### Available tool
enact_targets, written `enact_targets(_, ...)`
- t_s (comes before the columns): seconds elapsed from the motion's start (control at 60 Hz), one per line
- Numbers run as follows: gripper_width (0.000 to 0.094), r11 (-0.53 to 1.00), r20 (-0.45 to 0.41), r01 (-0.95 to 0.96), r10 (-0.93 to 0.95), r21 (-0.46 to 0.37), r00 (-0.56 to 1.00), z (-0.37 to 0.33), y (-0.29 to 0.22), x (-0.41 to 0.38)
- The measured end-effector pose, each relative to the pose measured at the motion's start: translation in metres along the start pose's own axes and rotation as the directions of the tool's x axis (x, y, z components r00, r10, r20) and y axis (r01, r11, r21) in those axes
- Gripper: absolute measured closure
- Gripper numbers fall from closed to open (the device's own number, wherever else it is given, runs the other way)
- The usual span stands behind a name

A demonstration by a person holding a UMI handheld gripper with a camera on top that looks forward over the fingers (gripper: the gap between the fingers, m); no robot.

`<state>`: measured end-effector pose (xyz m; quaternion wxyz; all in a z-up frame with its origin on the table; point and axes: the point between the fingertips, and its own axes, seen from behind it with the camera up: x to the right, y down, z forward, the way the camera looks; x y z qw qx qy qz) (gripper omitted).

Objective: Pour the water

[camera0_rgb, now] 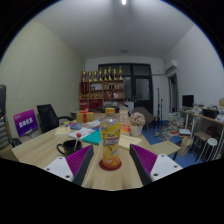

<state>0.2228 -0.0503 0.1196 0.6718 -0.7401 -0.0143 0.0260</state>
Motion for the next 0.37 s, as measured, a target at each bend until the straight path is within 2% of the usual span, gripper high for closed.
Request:
enact_targets(0.217,0.0105,0.996,0.073,-0.085,0.082,0.031,0.994,-0.117,0.01,-0.002)
enact_targets(0.367,0.0103,0.996,0.109,-0.092,0.09,0.016,0.99,-0.16,0.025,0.003)
